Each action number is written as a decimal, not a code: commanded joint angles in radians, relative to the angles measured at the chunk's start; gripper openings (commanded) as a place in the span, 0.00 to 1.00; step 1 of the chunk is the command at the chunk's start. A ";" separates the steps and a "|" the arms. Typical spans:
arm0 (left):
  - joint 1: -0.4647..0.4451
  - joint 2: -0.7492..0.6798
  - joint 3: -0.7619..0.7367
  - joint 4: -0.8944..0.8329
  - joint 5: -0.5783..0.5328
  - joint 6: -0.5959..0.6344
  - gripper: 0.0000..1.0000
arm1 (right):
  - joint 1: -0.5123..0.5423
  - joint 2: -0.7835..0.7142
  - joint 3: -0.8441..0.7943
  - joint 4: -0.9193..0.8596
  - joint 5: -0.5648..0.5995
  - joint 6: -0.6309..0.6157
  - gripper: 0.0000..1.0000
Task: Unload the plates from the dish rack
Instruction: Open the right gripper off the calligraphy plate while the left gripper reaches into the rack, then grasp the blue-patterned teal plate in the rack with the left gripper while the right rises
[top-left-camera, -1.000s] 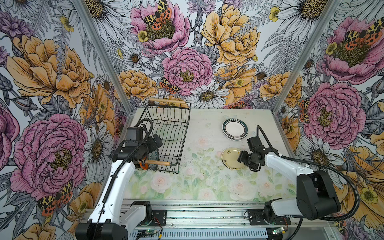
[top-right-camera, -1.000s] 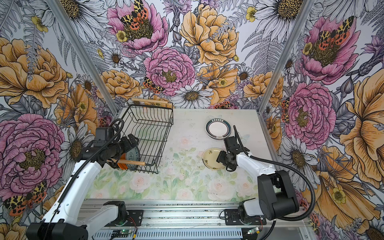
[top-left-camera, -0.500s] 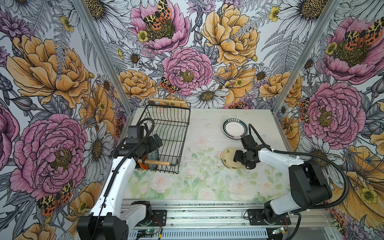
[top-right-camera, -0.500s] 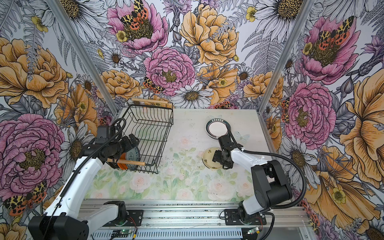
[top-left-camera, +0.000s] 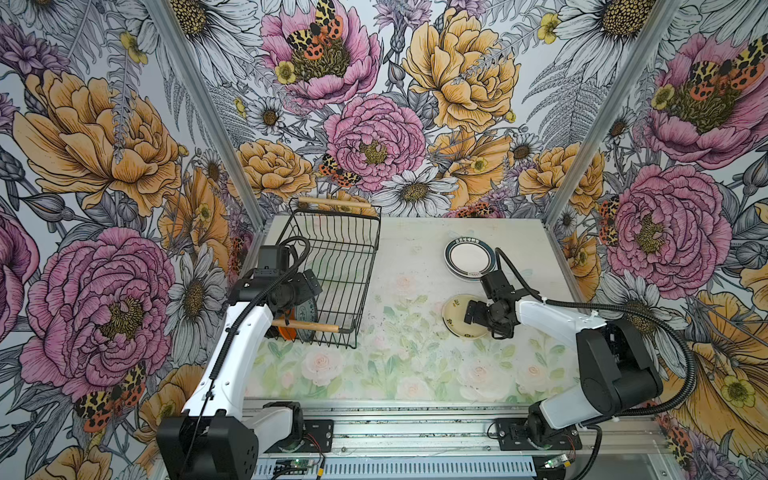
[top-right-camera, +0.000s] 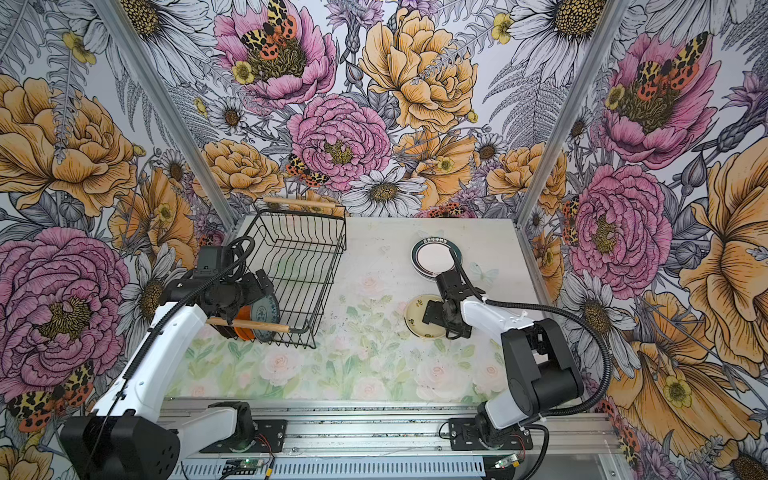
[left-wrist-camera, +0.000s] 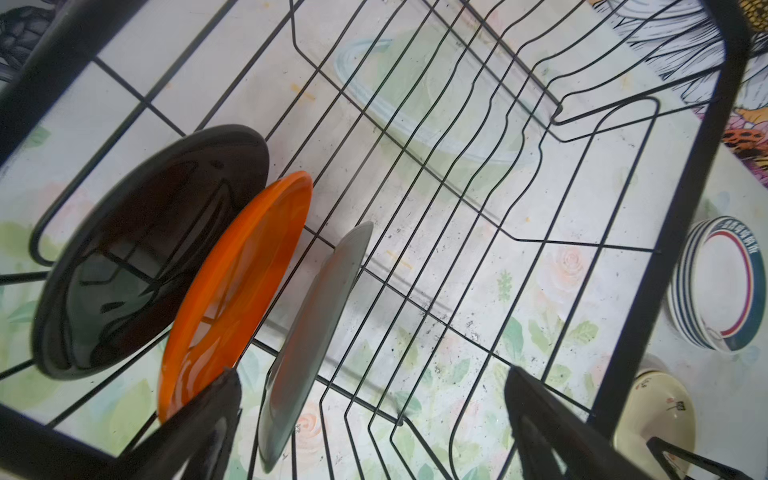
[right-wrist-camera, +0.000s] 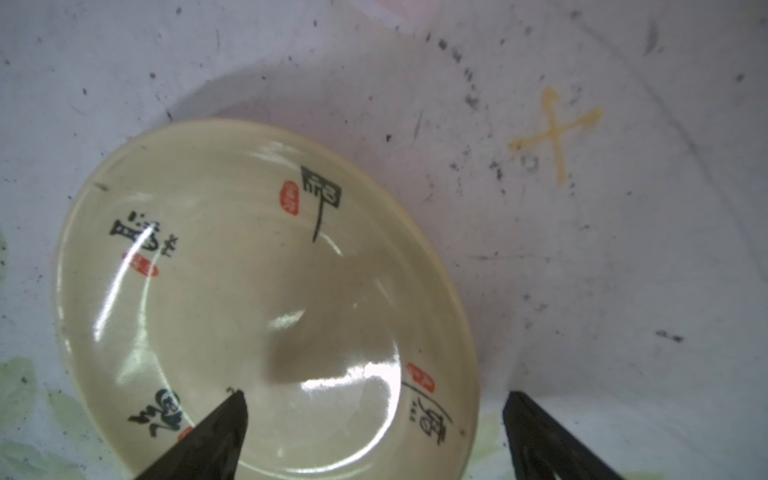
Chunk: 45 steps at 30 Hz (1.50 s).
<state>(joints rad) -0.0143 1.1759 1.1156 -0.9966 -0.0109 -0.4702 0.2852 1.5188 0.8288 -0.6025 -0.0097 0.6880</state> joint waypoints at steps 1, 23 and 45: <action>0.013 0.015 0.040 -0.097 -0.064 0.025 0.99 | 0.005 -0.022 0.023 -0.006 0.035 -0.012 0.99; -0.096 0.211 0.140 -0.229 -0.154 0.214 0.87 | -0.042 -0.025 0.085 -0.002 0.037 -0.112 0.99; -0.103 0.351 0.189 -0.249 -0.174 0.245 0.51 | -0.139 0.012 0.183 0.010 -0.092 -0.233 0.99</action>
<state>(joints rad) -0.1295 1.5074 1.2678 -1.2381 -0.1684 -0.2276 0.1547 1.5101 0.9710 -0.6014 -0.0700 0.4870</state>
